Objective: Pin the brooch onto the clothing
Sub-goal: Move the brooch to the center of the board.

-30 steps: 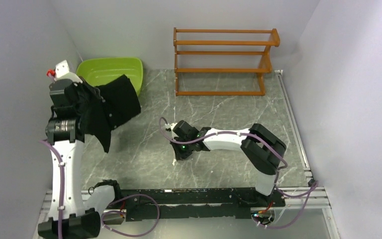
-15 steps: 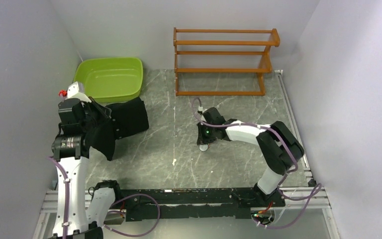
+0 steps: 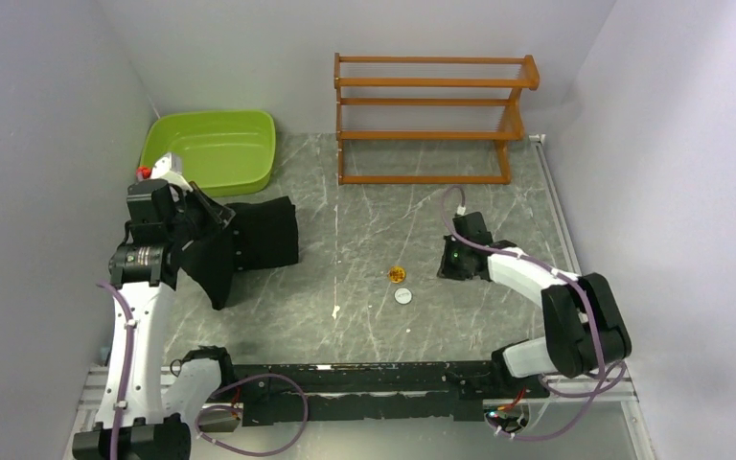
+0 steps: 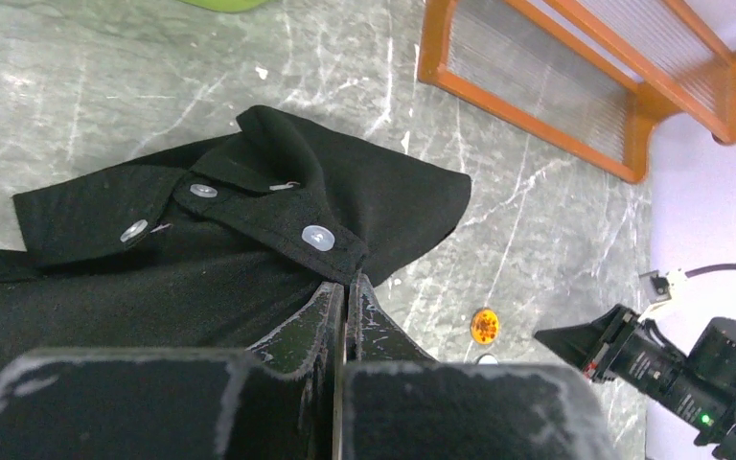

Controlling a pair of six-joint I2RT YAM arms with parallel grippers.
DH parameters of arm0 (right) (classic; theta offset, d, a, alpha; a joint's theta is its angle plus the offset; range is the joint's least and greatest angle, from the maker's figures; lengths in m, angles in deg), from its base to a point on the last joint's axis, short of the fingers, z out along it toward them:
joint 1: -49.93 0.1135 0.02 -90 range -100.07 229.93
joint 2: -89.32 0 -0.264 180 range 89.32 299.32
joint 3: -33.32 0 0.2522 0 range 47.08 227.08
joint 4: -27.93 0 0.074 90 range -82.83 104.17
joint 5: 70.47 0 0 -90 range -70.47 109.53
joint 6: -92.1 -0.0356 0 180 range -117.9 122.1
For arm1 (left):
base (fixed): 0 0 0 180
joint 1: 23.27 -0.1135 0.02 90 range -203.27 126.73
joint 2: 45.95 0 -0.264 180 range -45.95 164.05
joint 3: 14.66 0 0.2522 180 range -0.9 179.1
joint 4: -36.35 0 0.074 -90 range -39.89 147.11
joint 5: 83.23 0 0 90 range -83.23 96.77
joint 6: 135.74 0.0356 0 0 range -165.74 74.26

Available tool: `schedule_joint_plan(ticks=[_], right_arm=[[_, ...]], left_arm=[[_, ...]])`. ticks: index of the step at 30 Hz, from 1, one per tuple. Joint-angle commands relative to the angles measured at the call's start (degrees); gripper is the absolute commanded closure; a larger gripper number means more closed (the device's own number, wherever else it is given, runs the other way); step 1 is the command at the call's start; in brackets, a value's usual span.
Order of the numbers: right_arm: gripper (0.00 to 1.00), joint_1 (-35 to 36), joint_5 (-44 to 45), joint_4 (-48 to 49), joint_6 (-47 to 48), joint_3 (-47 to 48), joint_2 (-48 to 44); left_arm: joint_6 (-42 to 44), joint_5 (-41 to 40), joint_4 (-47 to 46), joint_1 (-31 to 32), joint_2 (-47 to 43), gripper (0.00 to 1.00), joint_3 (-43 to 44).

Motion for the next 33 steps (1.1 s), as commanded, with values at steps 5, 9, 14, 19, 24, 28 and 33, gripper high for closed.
schedule_joint_plan(ticks=[5,9,14,19,24,28,33], right_arm=[[0.98,0.5,-5.1,-2.0,7.9,1.8,-10.6],[0.85,9.5,-2.0,-5.7,10.8,6.0,-11.2],[0.7,18.7,-1.5,-7.1,11.7,10.5,-5.3],[0.71,24.3,-2.2,-8.6,10.1,14.6,3.1],[0.72,26.1,2.9,-13.6,5.5,16.4,8.6],[0.72,26.1,8.8,-15.9,2.8,14.5,8.1],[0.68,25.1,16.6,-17.9,0.1,12.9,6.8]], left_arm=[[-0.3,-1.1,-3.4,1.9,-0.9,0.97,0.0],[0.3,-1.9,-3.2,1.9,-1.2,0.97,-0.8],[0.7,-2.1,-3.2,2.0,-1.5,0.97,-2.2],[1.0,-2.4,-2.6,2.0,-1.8,0.97,-2.8],[1.7,-2.4,-2.3,2.1,-1.7,0.97,-3.2],[1.9,-2.0,-2.4,2.1,-1.5,0.97,-3.1],[1.9,-2.3,-3.2,2.1,-1.6,0.97,-3.6]])
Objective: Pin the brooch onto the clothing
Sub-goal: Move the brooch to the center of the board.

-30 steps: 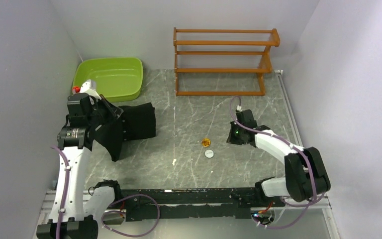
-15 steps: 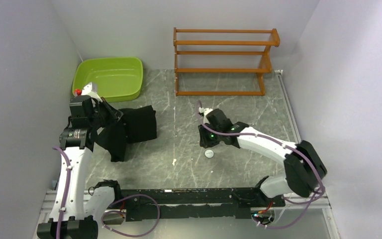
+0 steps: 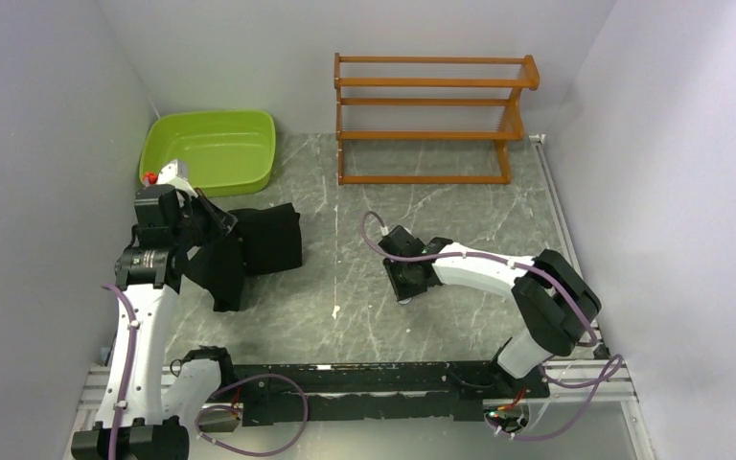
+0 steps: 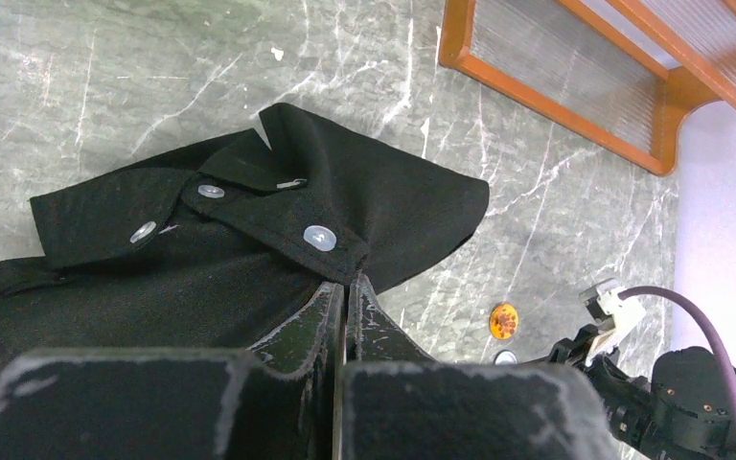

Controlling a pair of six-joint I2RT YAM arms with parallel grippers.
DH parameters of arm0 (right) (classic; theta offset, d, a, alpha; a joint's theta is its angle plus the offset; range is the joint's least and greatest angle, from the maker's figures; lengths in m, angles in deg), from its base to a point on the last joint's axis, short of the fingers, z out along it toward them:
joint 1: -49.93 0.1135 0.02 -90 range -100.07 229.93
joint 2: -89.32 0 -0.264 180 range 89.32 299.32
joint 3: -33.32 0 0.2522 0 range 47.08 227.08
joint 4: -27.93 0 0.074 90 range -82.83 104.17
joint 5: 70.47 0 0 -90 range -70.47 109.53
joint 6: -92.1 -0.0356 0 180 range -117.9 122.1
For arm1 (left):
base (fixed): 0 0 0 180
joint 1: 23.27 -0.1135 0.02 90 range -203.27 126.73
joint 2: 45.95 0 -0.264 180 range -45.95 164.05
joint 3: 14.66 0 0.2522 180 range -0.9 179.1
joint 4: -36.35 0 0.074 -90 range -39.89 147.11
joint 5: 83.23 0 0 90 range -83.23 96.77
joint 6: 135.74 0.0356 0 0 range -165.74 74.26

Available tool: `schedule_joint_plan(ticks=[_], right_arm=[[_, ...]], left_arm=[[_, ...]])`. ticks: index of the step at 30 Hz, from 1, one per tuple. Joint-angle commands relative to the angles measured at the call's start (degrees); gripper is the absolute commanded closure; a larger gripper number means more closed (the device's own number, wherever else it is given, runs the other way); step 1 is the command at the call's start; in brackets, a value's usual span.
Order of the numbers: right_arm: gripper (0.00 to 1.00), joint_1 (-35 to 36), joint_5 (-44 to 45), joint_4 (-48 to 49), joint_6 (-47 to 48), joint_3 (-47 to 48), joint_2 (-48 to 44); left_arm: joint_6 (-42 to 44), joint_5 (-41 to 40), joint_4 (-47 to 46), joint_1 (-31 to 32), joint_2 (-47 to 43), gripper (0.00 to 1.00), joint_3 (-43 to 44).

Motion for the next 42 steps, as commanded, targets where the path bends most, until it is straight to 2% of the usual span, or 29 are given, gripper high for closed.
schedule_joint_plan(ticks=[1,4,5,10,15,21,26,27,29,30,35,38,40,42], right_arm=[[0.67,-1.4,8.1,-2.9,-3.6,-1.2,-2.5],[0.61,-1.5,8.0,-2.9,-2.9,-1.1,-2.6],[0.53,-1.5,7.8,-2.8,-2.6,-1.1,-2.8],[0.35,-1.5,4.9,-1.1,-0.7,-1.6,-3.8],[0.26,-1.5,3.5,0.9,0.2,-2.3,-4.0],[0.27,-1.5,4.4,2.0,0.6,-1.2,1.7],[0.39,-1.7,4.1,3.4,0.2,-1.6,2.6],[0.43,-1.8,4.4,3.2,0.1,-1.8,2.7],[0.69,-2.5,4.8,2.9,-0.1,-2.0,2.7],[0.72,-2.9,5.0,2.8,-0.1,-2.3,2.6],[0.7,-9.2,5.9,1.6,-0.5,-4.7,-0.8],[0.67,-14.5,1.4,3.5,-0.1,-7.0,-5.5],[0.62,-14.8,1.4,4.3,0.6,-7.5,-8.6],[0.51,-14.7,0.3,5.0,1.7,-8.1,-11.2]], left_arm=[[1.3,-0.5,-2.8,0.2,-0.8,0.97,-0.6],[1.4,-0.1,-2.8,0.1,-0.4,0.97,-0.7],[1.4,0.0,-2.7,0.2,-0.3,0.97,-0.6],[1.7,-0.1,-2.4,0.2,-0.2,0.97,-0.8],[2.0,-0.5,-2.2,0.2,-0.5,0.97,-1.3],[1.9,-0.2,-2.1,0.2,-0.4,0.97,-1.7],[1.8,0.3,-1.8,0.2,-0.6,0.97,-1.8],[1.8,0.3,-1.6,0.2,-0.8,0.97,-1.7],[1.9,0.1,-1.3,0.1,-1.2,0.97,-1.7],[2.0,0.0,-1.2,0.2,-1.3,0.97,-1.7],[2.1,-0.2,-1.2,0.2,-1.8,0.97,-1.5],[1.8,0.4,-1.2,0.1,-1.5,0.97,-1.3],[1.7,0.7,-1.2,0.2,-1.4,0.97,-1.3],[1.8,1.0,-1.3,0.2,-1.2,0.97,-1.5]])
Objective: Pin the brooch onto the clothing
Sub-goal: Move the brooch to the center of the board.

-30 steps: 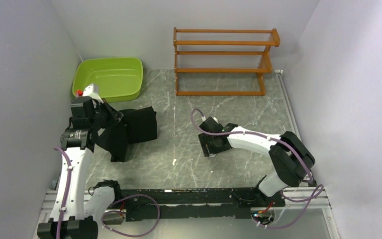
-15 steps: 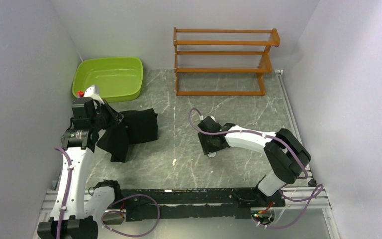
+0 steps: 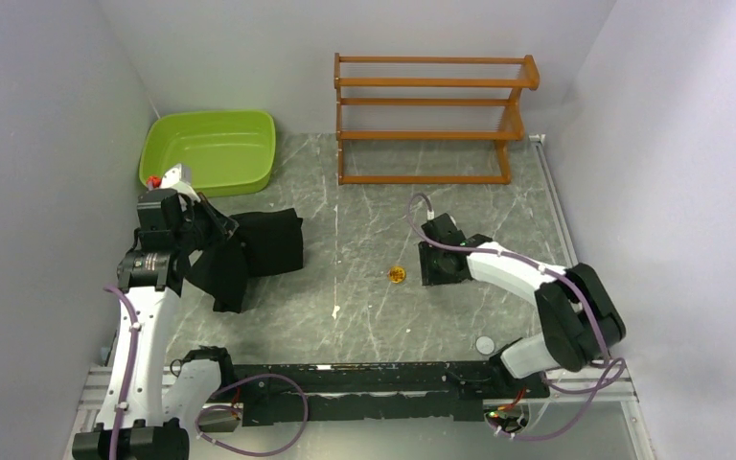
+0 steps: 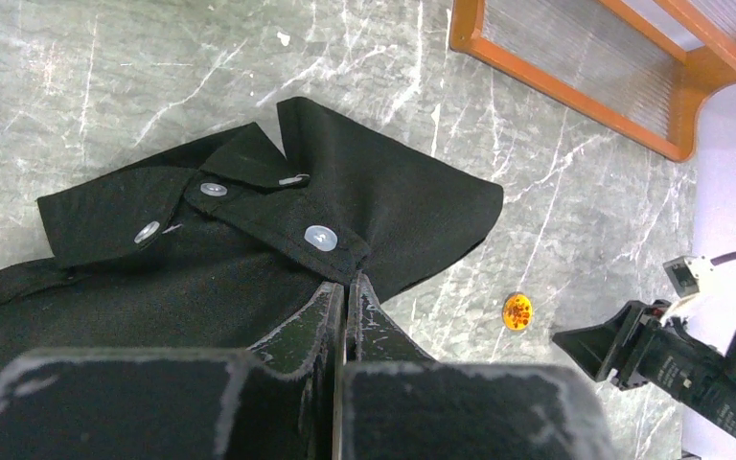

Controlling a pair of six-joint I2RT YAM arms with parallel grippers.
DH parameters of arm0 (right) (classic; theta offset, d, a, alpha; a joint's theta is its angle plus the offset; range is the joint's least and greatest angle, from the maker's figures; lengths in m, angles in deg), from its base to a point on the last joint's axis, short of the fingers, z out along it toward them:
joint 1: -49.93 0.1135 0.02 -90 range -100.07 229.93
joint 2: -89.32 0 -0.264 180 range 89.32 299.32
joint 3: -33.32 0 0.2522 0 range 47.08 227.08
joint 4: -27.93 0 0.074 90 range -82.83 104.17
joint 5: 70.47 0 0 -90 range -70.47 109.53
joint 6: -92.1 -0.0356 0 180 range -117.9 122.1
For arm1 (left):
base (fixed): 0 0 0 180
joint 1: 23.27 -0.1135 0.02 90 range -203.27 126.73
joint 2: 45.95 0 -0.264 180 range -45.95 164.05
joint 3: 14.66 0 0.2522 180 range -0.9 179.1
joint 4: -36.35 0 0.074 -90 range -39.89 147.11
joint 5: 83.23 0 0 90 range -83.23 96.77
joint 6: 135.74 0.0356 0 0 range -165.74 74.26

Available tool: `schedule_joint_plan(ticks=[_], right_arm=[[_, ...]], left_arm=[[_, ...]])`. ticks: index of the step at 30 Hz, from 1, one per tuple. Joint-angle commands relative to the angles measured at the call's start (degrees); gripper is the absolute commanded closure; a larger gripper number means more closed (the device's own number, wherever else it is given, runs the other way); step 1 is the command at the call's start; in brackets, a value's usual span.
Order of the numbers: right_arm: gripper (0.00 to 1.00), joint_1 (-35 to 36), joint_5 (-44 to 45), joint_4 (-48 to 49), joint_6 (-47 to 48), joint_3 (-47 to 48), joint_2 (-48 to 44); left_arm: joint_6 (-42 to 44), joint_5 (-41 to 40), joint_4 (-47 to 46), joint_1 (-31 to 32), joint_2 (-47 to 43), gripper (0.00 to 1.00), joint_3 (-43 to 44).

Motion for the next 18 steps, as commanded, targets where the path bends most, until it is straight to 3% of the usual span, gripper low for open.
schedule_joint_plan(ticks=[1,4,10,18], right_arm=[[0.43,0.5,-3.3,1.3,2.1,-1.3,-6.4],[0.31,0.9,-4.3,1.9,3.3,-1.3,-7.4],[0.17,5.4,-2.5,2.8,5.1,0.6,-6.3],[0.14,8.6,0.4,3.0,6.5,8.4,2.0]], left_arm=[[0.4,1.0,-1.5,0.2,-0.3,0.97,0.2],[0.3,1.4,-1.6,0.2,0.0,0.97,0.0],[0.7,2.8,-2.0,0.1,0.2,0.97,-0.4],[1.2,2.9,-1.2,0.2,0.0,0.97,-1.0]])
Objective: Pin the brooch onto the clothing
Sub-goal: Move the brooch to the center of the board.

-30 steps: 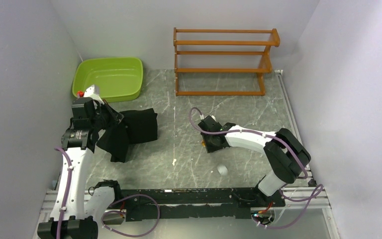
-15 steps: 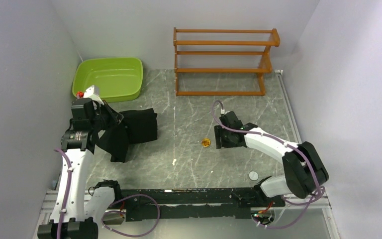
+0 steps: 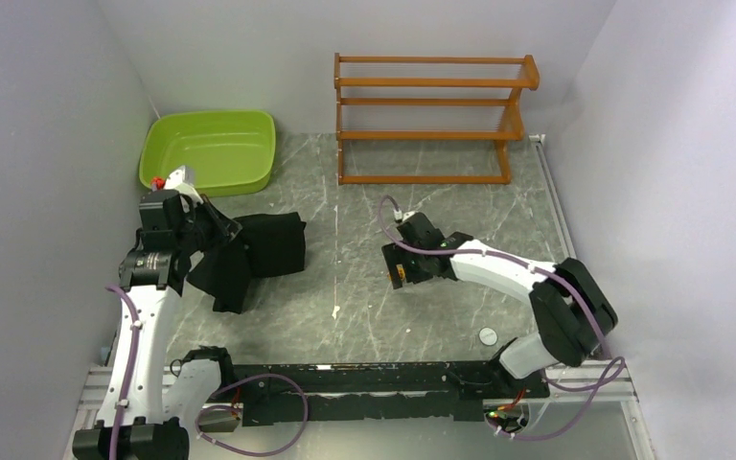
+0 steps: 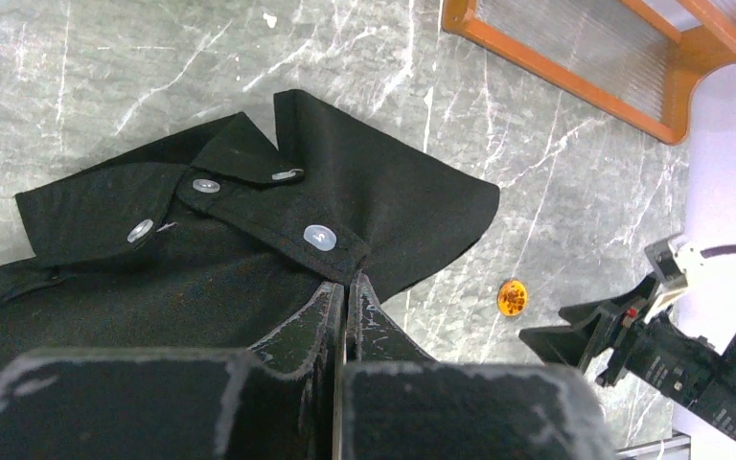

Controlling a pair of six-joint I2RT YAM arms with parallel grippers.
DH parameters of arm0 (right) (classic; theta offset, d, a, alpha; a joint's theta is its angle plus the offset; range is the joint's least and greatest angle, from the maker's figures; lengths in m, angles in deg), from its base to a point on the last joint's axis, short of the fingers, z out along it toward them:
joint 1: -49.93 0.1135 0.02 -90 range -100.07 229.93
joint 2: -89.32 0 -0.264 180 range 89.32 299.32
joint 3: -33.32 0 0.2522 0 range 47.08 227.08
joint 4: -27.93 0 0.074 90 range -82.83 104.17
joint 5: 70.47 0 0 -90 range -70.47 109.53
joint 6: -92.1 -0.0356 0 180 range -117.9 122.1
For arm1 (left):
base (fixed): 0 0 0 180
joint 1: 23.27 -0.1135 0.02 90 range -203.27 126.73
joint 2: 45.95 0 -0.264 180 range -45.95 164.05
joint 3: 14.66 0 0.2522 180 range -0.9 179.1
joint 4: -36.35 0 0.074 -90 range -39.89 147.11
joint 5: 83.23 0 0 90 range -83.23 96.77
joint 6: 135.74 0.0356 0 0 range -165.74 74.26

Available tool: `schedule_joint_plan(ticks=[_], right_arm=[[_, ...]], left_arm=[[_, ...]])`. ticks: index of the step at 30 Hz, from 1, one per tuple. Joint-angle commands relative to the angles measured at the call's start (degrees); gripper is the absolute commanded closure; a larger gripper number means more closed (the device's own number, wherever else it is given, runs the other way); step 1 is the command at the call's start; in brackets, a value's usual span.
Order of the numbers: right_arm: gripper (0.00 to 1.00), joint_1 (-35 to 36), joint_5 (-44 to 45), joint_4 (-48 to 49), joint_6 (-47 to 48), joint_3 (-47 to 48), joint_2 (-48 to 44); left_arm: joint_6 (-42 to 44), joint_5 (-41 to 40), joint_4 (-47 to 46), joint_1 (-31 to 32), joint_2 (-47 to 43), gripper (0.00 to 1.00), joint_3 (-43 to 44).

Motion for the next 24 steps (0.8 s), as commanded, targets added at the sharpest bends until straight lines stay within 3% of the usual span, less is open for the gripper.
schedule_joint_plan(ticks=[1,9,20,24], right_arm=[[0.14,0.8,3.1,1.9,1.7,6.0,3.8],[0.18,3.9,6.5,1.8,2.9,10.4,12.3],[0.43,5.6,11.4,-0.6,1.3,12.2,16.0],[0.44,5.6,11.8,-1.5,1.1,12.7,16.0]], left_arm=[[1.2,0.8,-1.1,0.2,-0.4,0.97,-0.5],[2.3,-0.8,-0.2,0.2,-0.8,0.97,-0.4],[2.6,-0.9,0.1,0.2,-1.1,0.97,-0.7],[2.5,-0.7,0.2,0.2,-1.3,0.97,-0.8]])
